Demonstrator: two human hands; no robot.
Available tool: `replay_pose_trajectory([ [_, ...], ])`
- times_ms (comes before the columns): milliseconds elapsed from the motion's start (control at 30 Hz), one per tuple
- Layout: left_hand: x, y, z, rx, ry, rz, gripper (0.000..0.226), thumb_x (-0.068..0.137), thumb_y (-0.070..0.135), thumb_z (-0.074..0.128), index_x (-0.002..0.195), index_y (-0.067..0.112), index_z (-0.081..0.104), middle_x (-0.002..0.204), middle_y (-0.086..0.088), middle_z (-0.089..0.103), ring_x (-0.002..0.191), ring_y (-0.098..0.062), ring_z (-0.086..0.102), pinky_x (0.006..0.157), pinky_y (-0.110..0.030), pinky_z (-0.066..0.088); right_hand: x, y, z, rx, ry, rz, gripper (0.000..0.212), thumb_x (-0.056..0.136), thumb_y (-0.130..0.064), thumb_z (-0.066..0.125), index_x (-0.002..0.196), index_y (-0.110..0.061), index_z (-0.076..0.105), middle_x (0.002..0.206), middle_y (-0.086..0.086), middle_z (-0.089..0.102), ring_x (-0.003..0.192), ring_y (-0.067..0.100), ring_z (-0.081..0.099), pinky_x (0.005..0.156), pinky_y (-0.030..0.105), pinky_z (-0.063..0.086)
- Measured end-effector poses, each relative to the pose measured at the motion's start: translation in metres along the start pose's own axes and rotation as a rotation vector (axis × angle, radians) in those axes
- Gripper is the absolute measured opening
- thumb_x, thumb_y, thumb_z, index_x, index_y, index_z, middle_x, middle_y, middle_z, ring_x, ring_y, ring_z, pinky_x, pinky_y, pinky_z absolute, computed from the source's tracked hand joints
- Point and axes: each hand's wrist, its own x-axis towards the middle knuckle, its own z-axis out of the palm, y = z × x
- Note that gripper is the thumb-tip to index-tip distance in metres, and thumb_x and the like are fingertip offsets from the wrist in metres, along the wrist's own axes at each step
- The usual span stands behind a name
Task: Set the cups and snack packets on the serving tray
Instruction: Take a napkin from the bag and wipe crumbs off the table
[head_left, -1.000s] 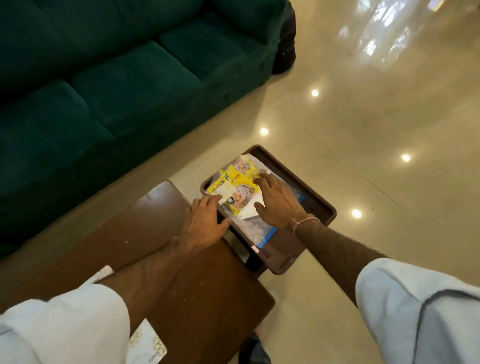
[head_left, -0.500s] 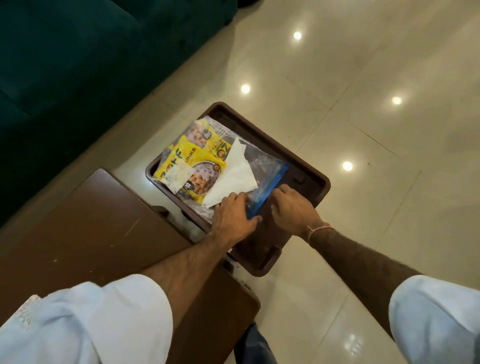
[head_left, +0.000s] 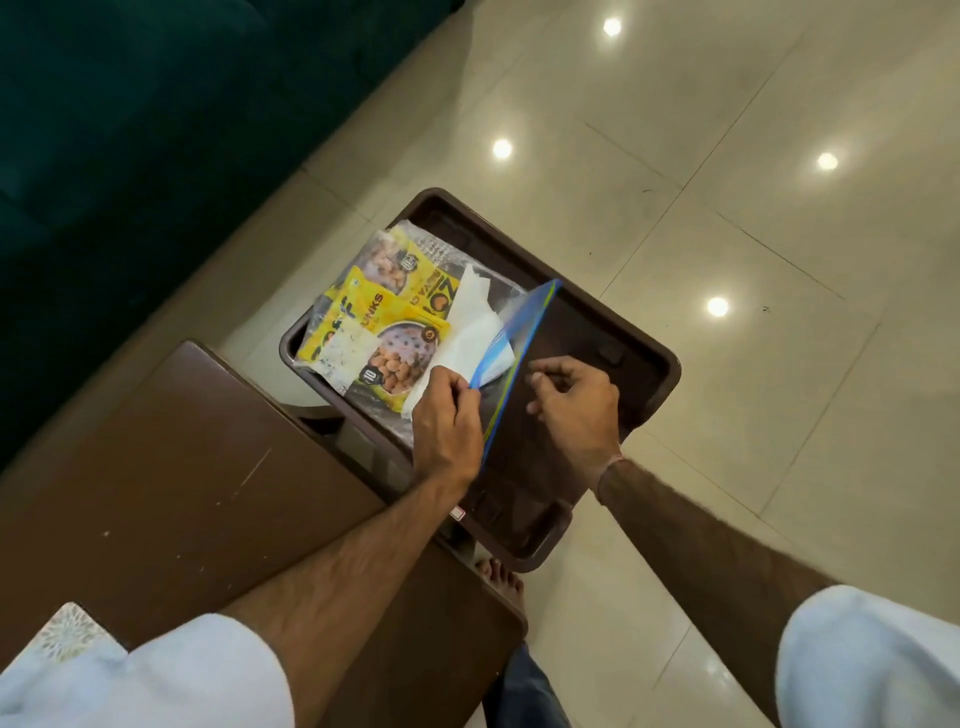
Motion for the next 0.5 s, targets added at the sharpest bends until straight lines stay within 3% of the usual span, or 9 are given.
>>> replay_pose_trajectory([
  [133,-0.004,0.007,-0.010,-0.070,0.018,0.076,0.009,0.084,0.018,0.048,0.081,0.010,0.045,0.071,-0.002,0.050,0.067,-0.024,0.044,0.060,-0.033,0.027,0.007,-0.026,0.016,0.035,0.061,-0.115,0.019,0.089,-0.009,0.062,0.100,-0.015,0.076,0.085,0.000,0.077,0.068,0.015,0.073,0.074,0.036,0.062],
  [233,-0.002,0.008,-0.012,-0.084,0.051,0.028,0.009,0.087,0.018,0.050,0.082,0.012,0.046,0.073,-0.002,0.053,0.070,-0.025,0.047,0.060,-0.033,0.028,0.012,-0.055,0.018,0.146,0.329,-0.190,0.009,0.085,-0.012,0.063,0.087,-0.018,0.068,0.075,-0.010,0.068,0.066,-0.001,0.062,0.068,0.015,0.051],
  [300,-0.002,0.008,-0.014,-0.080,0.066,0.033,0.009,0.091,0.016,0.052,0.084,0.011,0.048,0.076,-0.003,0.056,0.071,-0.025,0.049,0.061,-0.031,0.029,0.009,-0.061,0.014,0.247,0.407,-0.175,0.005,0.084,-0.018,0.064,0.082,-0.022,0.063,0.070,-0.010,0.066,0.062,0.001,0.063,0.062,0.014,0.050],
  [400,-0.008,0.011,-0.013,-0.091,0.053,0.093,0.009,0.093,0.016,0.051,0.087,0.011,0.047,0.076,-0.001,0.055,0.069,-0.022,0.049,0.060,-0.032,0.033,-0.004,-0.055,0.014,0.194,0.101,-0.069,0.010,0.090,-0.020,0.064,0.090,-0.022,0.074,0.078,0.000,0.076,0.068,0.014,0.074,0.064,0.029,0.062],
  [500,-0.013,0.017,-0.010,-0.131,0.052,0.118,0.008,0.092,0.023,0.047,0.087,0.017,0.044,0.074,0.006,0.051,0.067,-0.018,0.046,0.059,-0.034,0.036,0.000,-0.042,0.022,-0.211,-0.053,-0.021,0.026,0.091,-0.018,0.063,0.114,-0.009,0.073,0.111,0.008,0.075,0.105,0.024,0.070,0.096,0.034,0.055],
])
